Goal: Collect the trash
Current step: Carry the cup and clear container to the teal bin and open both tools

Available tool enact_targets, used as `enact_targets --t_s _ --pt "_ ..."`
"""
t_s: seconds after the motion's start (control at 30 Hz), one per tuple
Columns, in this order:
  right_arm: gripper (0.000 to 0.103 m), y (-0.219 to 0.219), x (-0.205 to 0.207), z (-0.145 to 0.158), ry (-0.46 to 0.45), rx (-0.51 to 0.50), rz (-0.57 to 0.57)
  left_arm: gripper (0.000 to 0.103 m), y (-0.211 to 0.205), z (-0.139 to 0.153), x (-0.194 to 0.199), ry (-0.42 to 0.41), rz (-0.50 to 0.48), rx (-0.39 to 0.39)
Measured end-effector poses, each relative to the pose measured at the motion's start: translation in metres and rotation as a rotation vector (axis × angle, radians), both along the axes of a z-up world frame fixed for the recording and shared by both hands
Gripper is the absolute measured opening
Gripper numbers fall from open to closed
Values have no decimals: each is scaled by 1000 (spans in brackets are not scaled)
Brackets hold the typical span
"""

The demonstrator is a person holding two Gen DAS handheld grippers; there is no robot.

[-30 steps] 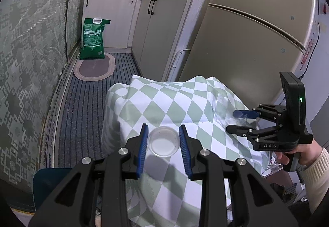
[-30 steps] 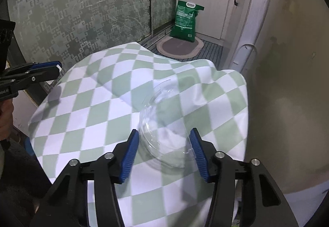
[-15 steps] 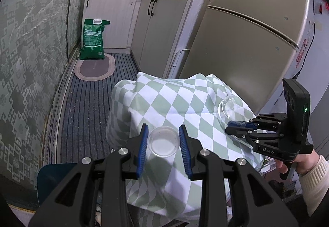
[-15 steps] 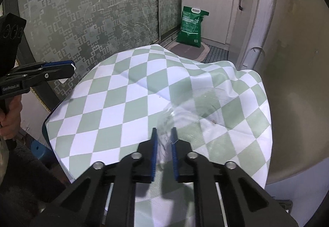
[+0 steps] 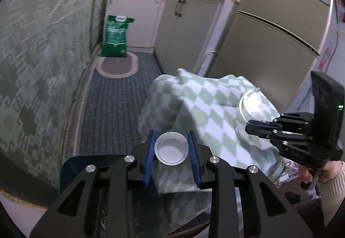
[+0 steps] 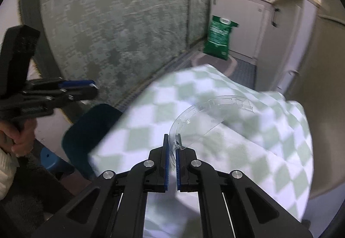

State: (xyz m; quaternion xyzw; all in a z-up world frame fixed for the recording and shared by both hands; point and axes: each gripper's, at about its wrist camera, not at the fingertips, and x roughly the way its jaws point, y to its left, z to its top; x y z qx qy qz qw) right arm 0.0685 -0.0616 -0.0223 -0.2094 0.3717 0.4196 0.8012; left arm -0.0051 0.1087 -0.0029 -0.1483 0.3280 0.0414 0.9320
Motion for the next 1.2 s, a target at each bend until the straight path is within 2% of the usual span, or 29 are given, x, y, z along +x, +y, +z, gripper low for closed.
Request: enact_targets --t_s 0.2,0.33,0.57,0.73,0.77,0.8,0.83,0.9,1.0,1.2 --pt "5 44 -33 8 31 25 93 32 23 -9 -24 36 50 19" --pt "5 76 -47 2 77 13 129 32 41 -13 -42 48 92 36" --pt "5 135 -72 -26 144 -105 201 32 63 -10 -64 43 143 43" --pt "5 157 -78 -50 197 -178 228 32 73 -7 -76 29 148 31" --pt "7 159 -79 -52 197 -181 230 32 76 -8 -78 32 152 27" --pt "18 162 -81 -54 200 -181 234 32 78 -9 -78 35 155 24" --pt "37 163 -82 -55 208 -177 239 32 80 -10 -79 39 159 22" --pt "50 163 -86 -53 202 -167 250 32 84 -11 -82 42 164 19" --pt "50 165 -88 -51 178 -165 253 32 87 -12 -84 43 171 17" --pt "50 157 -75 -40 160 -123 183 32 84 -17 -81 63 157 26"
